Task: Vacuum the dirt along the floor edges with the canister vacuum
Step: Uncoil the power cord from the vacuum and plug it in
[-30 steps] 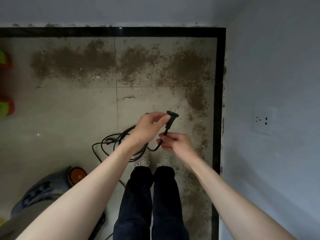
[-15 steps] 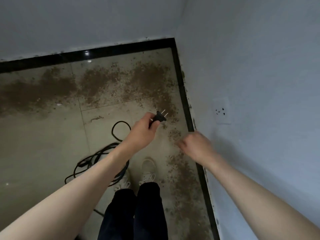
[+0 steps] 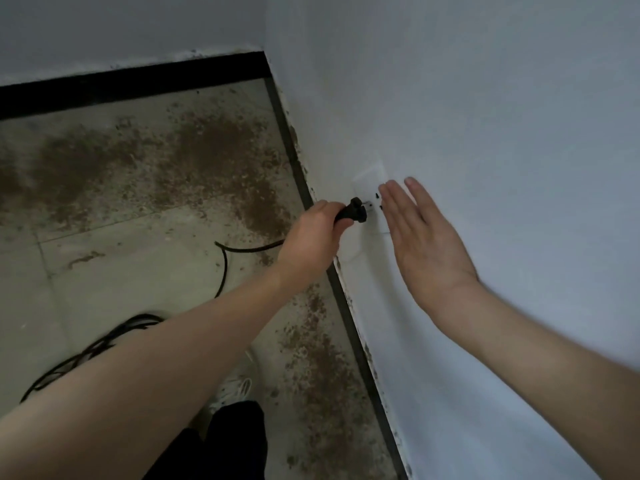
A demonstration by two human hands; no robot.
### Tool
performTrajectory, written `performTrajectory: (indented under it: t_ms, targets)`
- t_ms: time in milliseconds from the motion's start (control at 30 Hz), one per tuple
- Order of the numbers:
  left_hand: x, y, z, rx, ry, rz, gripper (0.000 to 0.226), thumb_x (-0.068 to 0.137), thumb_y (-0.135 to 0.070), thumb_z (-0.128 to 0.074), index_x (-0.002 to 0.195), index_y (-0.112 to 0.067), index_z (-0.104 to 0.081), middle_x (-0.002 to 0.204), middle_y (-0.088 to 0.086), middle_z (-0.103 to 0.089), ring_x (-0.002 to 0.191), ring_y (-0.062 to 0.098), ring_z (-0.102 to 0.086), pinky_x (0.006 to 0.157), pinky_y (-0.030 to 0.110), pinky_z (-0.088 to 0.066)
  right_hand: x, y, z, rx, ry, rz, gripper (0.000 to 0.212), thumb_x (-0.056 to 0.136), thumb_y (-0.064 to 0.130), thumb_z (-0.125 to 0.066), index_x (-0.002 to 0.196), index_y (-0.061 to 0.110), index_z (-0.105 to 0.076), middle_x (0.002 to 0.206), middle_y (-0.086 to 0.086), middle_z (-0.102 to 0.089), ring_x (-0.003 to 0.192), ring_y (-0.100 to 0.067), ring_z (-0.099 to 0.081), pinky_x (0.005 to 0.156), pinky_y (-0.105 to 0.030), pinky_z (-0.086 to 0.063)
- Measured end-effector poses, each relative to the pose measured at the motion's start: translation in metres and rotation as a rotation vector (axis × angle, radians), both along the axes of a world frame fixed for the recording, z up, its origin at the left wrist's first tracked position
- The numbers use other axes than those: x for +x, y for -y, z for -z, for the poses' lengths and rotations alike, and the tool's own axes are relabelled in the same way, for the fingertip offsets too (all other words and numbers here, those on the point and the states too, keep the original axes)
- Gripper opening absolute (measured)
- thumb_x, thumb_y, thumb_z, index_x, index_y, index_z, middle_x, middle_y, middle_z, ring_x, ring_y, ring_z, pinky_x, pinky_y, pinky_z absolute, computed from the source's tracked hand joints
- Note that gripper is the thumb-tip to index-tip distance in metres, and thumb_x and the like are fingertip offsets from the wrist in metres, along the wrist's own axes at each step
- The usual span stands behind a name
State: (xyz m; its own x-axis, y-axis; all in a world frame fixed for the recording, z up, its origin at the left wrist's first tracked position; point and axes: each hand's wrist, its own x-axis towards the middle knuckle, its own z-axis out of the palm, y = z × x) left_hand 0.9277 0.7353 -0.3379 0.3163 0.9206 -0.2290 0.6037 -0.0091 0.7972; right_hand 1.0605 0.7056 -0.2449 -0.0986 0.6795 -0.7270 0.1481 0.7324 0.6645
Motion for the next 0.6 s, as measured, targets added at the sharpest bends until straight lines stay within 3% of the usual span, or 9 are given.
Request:
performTrajectory:
  t_ms: [233,333,600]
  targets:
    - [0.007,0.005,0.004,0.078,0.093,-0.051,0.026,0.099,-0.015,-0.051,0.117,-0.001,-0.062,0.096,0.014,-0.062,0.079,0.018,-0.05,0.064,0.018,-0.028,0.006,0.002,-0.002,0.015,-0.059,0.018,0.07,0.105,0.027,-0.02,0.127,-0.025,0.021,0.153,-0.038,0.019,0.144,-0.051,0.016,0.095,-0.066,0.022]
    - [0.008,0.003,0.003,0.093,0.098,-0.06,0.026,0.099,-0.016,-0.051,0.118,-0.002,-0.062,0.097,0.013,-0.063,0.083,0.022,-0.055,0.065,0.019,-0.03,0.005,0.002,-0.003,0.013,-0.077,0.04,0.067,0.105,0.024,-0.019,0.123,-0.027,0.023,0.153,-0.039,0.018,0.143,-0.052,0.016,0.096,-0.065,0.022]
    - [0.008,0.008,-0.001,0.105,0.061,-0.026,0.027,0.098,-0.018,-0.052,0.116,0.0,-0.062,0.097,0.017,-0.062,0.087,0.031,-0.057,0.076,0.042,-0.043,0.003,0.001,-0.015,0.0,-0.122,0.063,0.064,0.104,0.021,-0.022,0.144,-0.018,0.009,0.156,-0.036,0.014,0.146,-0.049,0.014,0.1,-0.059,0.023]
